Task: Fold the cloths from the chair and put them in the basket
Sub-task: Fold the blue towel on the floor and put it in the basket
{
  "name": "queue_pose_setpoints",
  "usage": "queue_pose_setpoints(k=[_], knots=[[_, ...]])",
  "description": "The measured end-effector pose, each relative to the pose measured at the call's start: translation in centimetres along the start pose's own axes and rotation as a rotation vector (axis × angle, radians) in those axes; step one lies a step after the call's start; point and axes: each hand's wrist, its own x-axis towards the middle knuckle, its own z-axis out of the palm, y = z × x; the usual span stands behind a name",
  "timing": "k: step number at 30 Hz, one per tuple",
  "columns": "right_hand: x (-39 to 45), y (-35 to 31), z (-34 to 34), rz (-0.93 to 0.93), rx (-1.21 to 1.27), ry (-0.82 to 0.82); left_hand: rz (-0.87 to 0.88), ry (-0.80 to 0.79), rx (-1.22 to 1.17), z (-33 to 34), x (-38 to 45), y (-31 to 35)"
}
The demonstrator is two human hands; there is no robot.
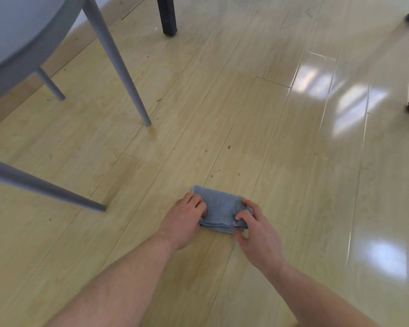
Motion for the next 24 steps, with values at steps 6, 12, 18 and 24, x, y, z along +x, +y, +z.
queue_pose_setpoints(k=[6, 12, 18, 24], knots=[[1.7, -0.8, 0.1, 0.154, 0.177, 0.109, -0.347, -0.019, -0.368, -0.6, 1.6, 0.9], [2.9, -1.3, 1.1, 0.528, 0.539, 0.041, -0.584, 0.049, -0.499, 0.7, 3.1, 0.0], [1.5, -0.6, 3.2, 0.508, 0.481, 0.037, -0.697, 0.251, -0.485, 3.9, 1.5, 1.0], [1.9, -0.6, 4.5, 0.487, 0.466, 0.158, -0.843, 0.385, -0.508, 6.3, 2.8, 2.3]])
